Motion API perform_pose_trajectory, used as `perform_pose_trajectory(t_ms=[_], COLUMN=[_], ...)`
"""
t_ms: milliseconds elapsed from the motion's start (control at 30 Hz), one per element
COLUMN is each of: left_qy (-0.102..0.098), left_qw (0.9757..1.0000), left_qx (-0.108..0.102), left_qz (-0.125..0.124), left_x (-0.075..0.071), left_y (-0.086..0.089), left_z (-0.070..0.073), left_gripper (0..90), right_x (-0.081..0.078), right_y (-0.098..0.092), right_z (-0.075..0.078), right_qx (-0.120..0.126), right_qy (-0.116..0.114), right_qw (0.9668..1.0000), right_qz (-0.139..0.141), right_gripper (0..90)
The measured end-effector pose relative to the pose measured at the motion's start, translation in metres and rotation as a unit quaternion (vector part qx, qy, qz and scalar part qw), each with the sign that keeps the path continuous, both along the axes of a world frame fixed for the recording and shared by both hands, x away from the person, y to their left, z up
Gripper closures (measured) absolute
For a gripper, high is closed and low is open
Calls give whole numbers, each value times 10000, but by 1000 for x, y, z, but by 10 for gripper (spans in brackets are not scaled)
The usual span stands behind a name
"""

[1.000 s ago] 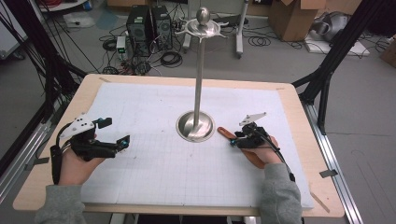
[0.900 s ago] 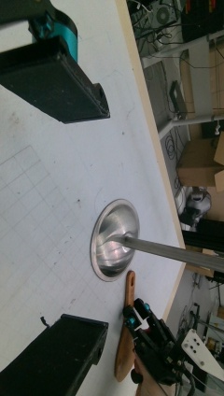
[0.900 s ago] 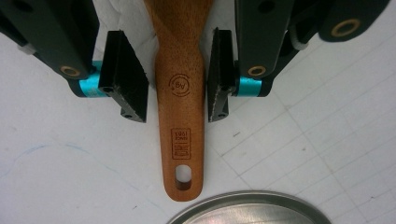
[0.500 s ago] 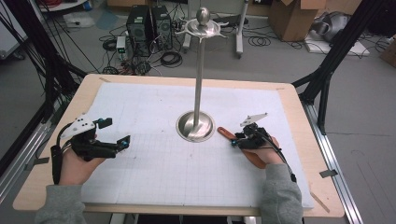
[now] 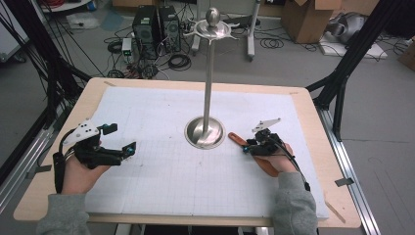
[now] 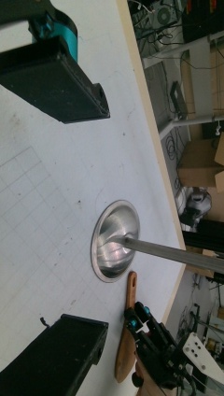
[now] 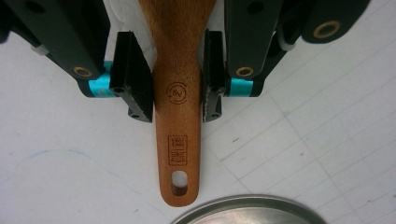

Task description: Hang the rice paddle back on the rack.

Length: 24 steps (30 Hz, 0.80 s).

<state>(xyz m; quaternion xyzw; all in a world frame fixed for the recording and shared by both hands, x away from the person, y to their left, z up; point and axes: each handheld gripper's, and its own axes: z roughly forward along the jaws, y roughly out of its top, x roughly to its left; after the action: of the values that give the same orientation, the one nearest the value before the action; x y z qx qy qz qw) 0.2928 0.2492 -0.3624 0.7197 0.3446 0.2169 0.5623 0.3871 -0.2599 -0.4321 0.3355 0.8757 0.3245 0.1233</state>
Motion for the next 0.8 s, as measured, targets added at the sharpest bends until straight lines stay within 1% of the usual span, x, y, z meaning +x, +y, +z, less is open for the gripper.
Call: perform_pose_trajectory(t_ms=[133,167,233,367,533,567,600,700,733,800], left_qy=[8,-5,0,0,-2,-2,-10,-10,-9,-11], left_qw=[10000,10000,10000,10000,10000,10000,10000,10000,10000,10000], left_qx=[-10,-8,-8,0,-4,-4,-11,-38,-40,-36], left_qz=[-8,-74,-79,-91,-90,-90,-80,-69,-66,-67], left_x=[0,0,0,0,0,0,0,0,0,0], left_y=[0,0,-1,-1,-1,-1,-1,0,0,0], left_z=[0,0,0,-1,0,0,0,0,0,0], left_gripper=[18,18,18,18,18,18,18,18,18,18], right_x=[0,-1,-2,-5,-8,-8,-10,-12,-14,-15], right_y=[-2,-4,-5,-8,-8,-8,-8,-7,-6,-7], right_z=[2,5,9,16,22,22,25,31,34,38], right_qx=[69,156,292,452,475,475,472,452,504,591], right_qy=[-15,-84,-148,-330,-525,-525,-599,-693,-775,-839], right_qw=[10000,9998,9994,9984,9975,9975,9971,9965,9957,9947], right_qz=[-52,-69,-77,-76,-67,-67,-83,-65,-55,-31], right_gripper=[647,646,646,646,647,647,647,647,647,647])
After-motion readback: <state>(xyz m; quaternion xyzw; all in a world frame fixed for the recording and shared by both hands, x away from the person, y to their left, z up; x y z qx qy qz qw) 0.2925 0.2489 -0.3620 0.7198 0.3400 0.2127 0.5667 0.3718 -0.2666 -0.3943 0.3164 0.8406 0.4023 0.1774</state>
